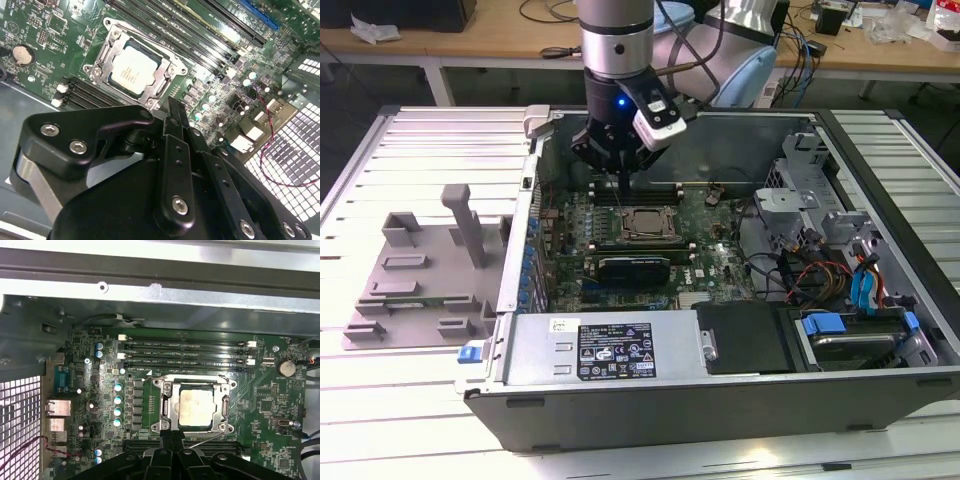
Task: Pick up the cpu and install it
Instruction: 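Install the first cpu locking lever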
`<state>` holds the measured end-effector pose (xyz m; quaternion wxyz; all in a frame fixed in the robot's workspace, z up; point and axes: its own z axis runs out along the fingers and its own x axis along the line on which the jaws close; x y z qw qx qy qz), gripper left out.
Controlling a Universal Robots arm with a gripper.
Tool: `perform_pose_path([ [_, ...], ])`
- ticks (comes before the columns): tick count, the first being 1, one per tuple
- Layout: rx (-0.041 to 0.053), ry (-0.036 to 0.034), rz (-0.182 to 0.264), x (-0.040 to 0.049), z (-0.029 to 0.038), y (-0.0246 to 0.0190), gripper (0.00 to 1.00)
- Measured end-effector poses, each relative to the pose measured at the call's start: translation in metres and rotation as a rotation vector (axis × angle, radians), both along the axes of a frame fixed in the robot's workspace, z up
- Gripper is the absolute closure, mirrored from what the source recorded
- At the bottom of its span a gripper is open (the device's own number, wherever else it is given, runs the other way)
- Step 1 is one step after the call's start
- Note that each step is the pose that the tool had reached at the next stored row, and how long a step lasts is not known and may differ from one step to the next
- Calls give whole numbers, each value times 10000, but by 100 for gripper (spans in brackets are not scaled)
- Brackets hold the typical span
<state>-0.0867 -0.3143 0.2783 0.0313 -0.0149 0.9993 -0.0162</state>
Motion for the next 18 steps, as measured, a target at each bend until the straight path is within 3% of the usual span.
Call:
perform_pose_path([
  [3, 0, -1, 0, -75, -1, 0, 89],
  [5, 28, 0, -1, -183, -2, 0, 89],
  [7, 108, -1, -1, -211, -2, 0, 89],
  [9, 317, -1, -1, -264, -2, 0, 89],
  [14, 357, 0, -1, -275, -1, 0, 89],
  [15, 511, 0, -1, -282, -2, 0, 89],
  [17, 679, -1, -1, -295, -3, 0, 89],
  [18, 835, 0, 1, -305, -3, 0, 89],
])
